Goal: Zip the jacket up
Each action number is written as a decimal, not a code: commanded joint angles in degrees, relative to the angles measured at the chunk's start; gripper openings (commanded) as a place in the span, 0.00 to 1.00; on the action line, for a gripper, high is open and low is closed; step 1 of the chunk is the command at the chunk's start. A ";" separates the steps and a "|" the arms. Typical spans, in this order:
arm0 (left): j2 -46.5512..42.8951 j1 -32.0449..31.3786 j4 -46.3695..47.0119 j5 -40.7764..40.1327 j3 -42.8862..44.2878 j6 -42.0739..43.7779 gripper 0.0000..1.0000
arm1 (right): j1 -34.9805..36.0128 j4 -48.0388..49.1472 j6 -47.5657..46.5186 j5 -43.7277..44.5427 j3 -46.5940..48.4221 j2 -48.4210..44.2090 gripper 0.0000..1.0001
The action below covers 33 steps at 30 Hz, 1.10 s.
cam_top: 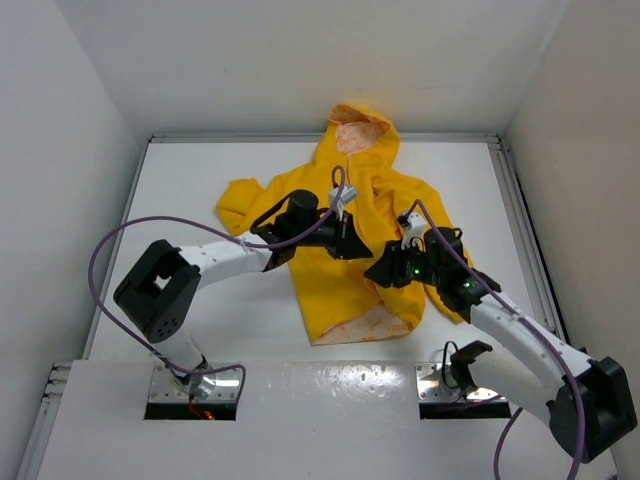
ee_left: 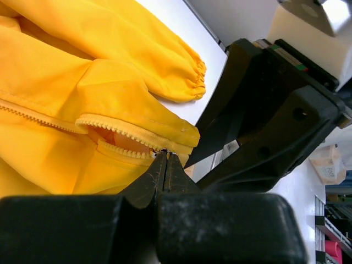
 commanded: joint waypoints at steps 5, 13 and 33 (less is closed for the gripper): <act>-0.87 0.23 3.98 1.63 0.32 -1.60 0.00 | 0.24 -1.22 -3.43 5.01 -0.92 -4.91 0.39; -0.34 0.23 3.98 1.63 0.32 -2.65 0.00 | 0.06 8.28 -2.63 3.35 -0.66 1.15 0.41; 0.44 0.75 -1.30 -5.76 -0.83 2.27 0.00 | 0.24 -6.65 -15.02 3.88 -8.48 -21.42 0.00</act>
